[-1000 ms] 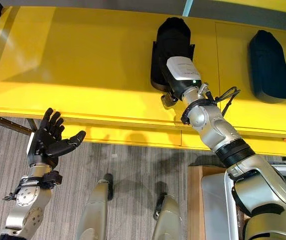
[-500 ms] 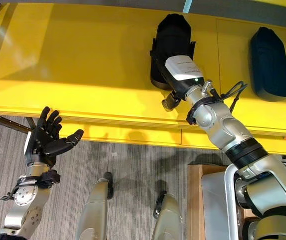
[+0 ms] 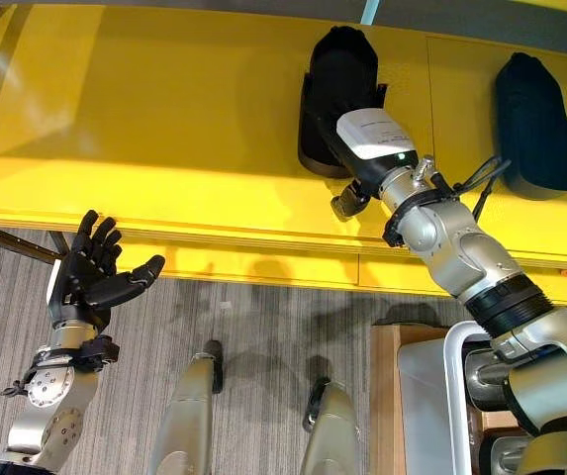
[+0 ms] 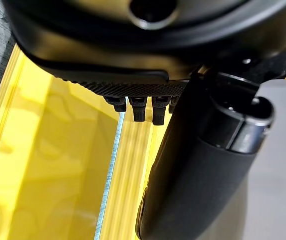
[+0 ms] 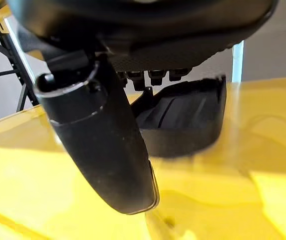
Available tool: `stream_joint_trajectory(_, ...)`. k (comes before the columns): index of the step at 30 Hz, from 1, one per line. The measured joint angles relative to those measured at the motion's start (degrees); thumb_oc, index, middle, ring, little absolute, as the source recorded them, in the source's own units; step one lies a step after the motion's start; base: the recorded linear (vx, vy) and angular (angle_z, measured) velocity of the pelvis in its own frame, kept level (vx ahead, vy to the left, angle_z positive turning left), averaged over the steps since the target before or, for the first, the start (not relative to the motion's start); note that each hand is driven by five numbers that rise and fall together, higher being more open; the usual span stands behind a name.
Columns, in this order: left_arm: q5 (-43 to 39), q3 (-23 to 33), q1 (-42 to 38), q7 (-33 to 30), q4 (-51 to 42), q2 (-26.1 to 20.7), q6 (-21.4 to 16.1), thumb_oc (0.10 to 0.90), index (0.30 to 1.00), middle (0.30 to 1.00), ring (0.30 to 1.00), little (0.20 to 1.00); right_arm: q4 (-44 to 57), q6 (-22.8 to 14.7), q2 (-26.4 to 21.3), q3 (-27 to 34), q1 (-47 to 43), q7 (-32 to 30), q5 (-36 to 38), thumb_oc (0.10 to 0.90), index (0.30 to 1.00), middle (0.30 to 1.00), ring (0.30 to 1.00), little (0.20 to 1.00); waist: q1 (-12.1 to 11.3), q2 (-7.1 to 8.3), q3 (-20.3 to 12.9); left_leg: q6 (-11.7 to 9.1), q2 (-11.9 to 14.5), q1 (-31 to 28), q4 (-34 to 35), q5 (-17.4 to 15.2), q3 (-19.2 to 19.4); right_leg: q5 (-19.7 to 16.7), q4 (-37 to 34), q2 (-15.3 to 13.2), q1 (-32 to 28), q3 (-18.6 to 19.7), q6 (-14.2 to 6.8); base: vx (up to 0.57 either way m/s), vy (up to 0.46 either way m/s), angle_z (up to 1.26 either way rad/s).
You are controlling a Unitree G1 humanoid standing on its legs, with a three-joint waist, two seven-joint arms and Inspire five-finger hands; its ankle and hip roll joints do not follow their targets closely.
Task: Move parts from the plastic box to the shelf.
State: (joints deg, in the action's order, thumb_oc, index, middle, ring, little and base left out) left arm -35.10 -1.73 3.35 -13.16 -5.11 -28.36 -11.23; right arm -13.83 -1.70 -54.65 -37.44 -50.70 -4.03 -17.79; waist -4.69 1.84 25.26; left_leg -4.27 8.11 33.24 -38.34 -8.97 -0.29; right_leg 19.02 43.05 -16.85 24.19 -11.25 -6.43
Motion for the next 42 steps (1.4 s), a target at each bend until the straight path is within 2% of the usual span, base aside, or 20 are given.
stream_joint_trajectory(10, 1.04, 0.75, 0.09, -0.04, -0.02, 0.00, 0.03, 0.900, 1.000, 1.000, 1.000, 1.000, 2.43, -0.34, 0.03, 2.66, 5.40, 0.30, 1.69, 0.900, 1.000, 1.000, 1.000, 1.000, 0.41, 0.38, 0.25, 0.00, 0.05, 0.03, -0.19, 0.00, 0.02, 0.15, 0.31, 0.03, 0.09, 0.12, 0.27, 0.00, 0.000, 0.00)
stream_joint_trajectory(42, 1.84, 1.37, 0.20, -0.05, -0.02, 0.00, 0.07, 0.900, 1.000, 1.000, 1.000, 1.000, 2.42, -0.55, 0.19, 4.95, 9.76, 0.34, 2.77, 0.900, 1.000, 1.000, 1.000, 1.000, 0.81, 0.77, 0.47, -0.06, 0.22, 0.02, -0.37, 0.04, 0.04, 0.21, 0.99, 0.10, 0.43, 0.36, 0.31, 0.00, 0.000, 0.00)
